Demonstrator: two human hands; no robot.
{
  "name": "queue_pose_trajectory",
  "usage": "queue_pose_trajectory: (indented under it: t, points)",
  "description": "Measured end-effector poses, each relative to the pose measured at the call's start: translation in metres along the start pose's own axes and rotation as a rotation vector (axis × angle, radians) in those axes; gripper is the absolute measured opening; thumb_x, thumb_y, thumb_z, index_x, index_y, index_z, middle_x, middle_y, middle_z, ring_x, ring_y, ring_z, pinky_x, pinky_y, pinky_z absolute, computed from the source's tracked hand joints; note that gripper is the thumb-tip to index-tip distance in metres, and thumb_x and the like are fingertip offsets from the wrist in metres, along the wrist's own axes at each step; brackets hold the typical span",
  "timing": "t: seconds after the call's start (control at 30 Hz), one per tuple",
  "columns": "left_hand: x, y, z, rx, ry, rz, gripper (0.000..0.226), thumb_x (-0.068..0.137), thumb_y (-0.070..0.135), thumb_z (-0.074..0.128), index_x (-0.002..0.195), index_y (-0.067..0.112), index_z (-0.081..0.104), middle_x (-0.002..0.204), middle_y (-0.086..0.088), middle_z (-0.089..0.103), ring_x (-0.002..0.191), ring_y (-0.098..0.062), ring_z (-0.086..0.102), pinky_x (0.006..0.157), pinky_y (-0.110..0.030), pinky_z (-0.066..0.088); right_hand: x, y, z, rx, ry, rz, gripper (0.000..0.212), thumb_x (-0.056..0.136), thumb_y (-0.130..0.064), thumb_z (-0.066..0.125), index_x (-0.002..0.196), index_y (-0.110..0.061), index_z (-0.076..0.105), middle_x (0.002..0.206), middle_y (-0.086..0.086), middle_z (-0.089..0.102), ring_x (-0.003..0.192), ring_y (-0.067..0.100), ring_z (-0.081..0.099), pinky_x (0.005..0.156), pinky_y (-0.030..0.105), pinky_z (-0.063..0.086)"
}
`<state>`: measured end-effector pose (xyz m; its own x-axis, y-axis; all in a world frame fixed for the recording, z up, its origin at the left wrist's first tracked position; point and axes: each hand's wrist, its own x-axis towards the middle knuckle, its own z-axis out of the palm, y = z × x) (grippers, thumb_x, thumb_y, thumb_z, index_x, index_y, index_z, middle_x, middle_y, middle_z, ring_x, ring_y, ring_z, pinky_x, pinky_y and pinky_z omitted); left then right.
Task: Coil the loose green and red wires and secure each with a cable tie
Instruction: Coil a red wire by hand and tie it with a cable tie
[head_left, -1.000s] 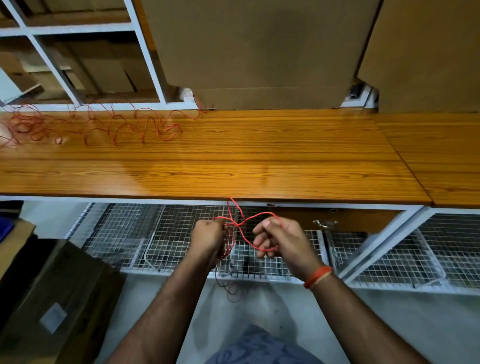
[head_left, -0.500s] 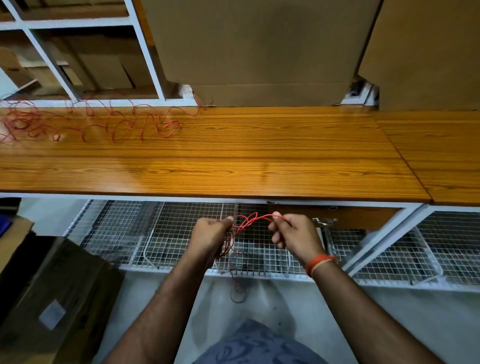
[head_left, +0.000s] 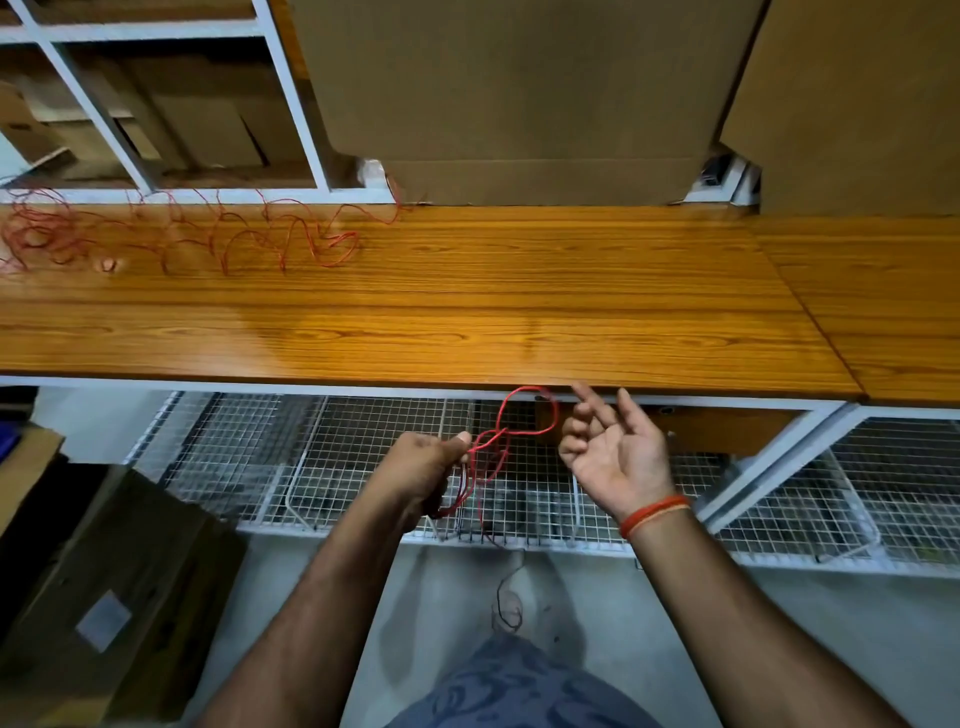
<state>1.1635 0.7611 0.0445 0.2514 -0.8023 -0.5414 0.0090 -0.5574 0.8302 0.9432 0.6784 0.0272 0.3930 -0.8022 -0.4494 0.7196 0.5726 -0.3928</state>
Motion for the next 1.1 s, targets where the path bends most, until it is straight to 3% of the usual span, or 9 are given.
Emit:
queue_pose_trajectory:
  t: [0.17,0.37,0.47,0.57,0.67,0.8,0.87,0.97,1.1]
  points:
    - [-0.002,0.005,-0.001,-0.108,-0.035,-0.057,0.037,0.099,0.033,0.066,0.067,0.016,0.056,0.051,0.004,0.035,0.042,-0.011,0.027,0.05,-0.024,0.023,0.0,0.007,-0.013,-0.74,0.094,-0.206,0.035,0.099,-0.007,0.058,0.132,-0.015,0.063,0.1,0.002,0.068,0.084,0.013,0.059,0.064,0.024,0.043]
    - [0.0,0.01,0.006,-0.25,-0.118,-0.072,0.04,0.101,0.029,0.062,0.064,0.017,0.053,0.05,0.006,0.029,0.039,-0.007,0.021,0.041,-0.016,0.016,-0.008,0.028,-0.007,-1.162,-0.241,-0.177,0.073,0.091,-0.008,0.071,0.152,-0.03,0.037,0.144,-0.002,0.054,0.135,0.015,0.05,0.096,0.027,0.047]
    - [0.001,0.011,0.009,-0.344,-0.154,-0.089,0.037,0.103,0.029,0.06,0.068,0.016,0.054,0.047,0.009,0.025,0.036,-0.004,0.018,0.038,-0.014,0.012,-0.009,0.035,-0.003,-1.144,-0.348,-0.08,0.093,0.087,-0.02,0.074,0.159,-0.032,0.017,0.143,0.002,0.058,0.129,0.015,0.059,0.097,0.027,0.05]
    - [-0.001,0.014,0.008,-0.379,-0.179,-0.102,0.037,0.103,0.029,0.058,0.07,0.015,0.054,0.046,0.01,0.024,0.034,-0.002,0.018,0.035,-0.013,0.012,-0.008,0.039,-0.004,-1.103,-0.359,-0.061,0.092,0.092,-0.008,0.071,0.162,-0.021,0.013,0.119,0.007,0.071,0.103,0.015,0.07,0.083,0.024,0.053]
    - [-0.002,0.017,0.005,-0.415,-0.155,-0.13,0.037,0.105,0.027,0.055,0.07,0.014,0.052,0.045,0.01,0.024,0.033,-0.001,0.018,0.031,-0.013,0.012,-0.003,0.042,-0.006,-1.181,-0.272,-0.106,0.083,0.096,-0.005,0.068,0.162,-0.018,0.019,0.09,0.001,0.066,0.086,0.013,0.063,0.076,0.026,0.05]
    - [-0.009,0.016,-0.008,-0.233,0.037,-0.088,0.031,0.102,0.028,0.061,0.078,0.009,0.059,0.043,0.007,0.04,0.032,-0.007,0.032,0.045,-0.023,0.035,-0.004,0.026,-0.004,-1.485,-0.12,-0.327,0.037,0.104,-0.024,0.059,0.14,-0.02,0.06,0.118,-0.004,0.069,0.114,0.014,0.064,0.091,0.025,0.049]
    - [-0.013,0.016,-0.012,-0.146,0.109,-0.054,0.03,0.103,0.027,0.061,0.08,0.007,0.06,0.043,0.006,0.048,0.033,-0.007,0.041,0.046,-0.024,0.041,-0.009,0.013,-0.002,-1.654,-0.203,-0.193,0.026,0.106,-0.029,0.053,0.117,-0.021,0.075,0.097,-0.004,0.072,0.09,0.013,0.065,0.077,0.026,0.049]
    - [-0.014,0.016,-0.008,-0.101,0.149,-0.007,0.033,0.103,0.029,0.061,0.078,0.006,0.06,0.051,0.002,0.051,0.046,-0.012,0.046,0.046,-0.022,0.042,-0.018,0.003,0.0,-1.348,-0.473,0.259,0.032,0.105,-0.024,0.053,0.097,-0.009,0.08,0.059,0.001,0.046,0.051,0.013,0.031,0.053,0.031,0.019]
    - [-0.011,0.012,-0.001,-0.04,0.109,0.029,0.034,0.101,0.032,0.062,0.081,0.004,0.061,0.076,-0.005,0.061,0.069,-0.021,0.057,0.07,-0.04,0.055,-0.009,0.008,0.0,-0.659,-0.489,0.235,0.028,0.089,-0.021,0.057,0.072,-0.003,0.071,0.062,0.008,0.061,0.051,0.013,0.042,0.056,0.029,0.031]
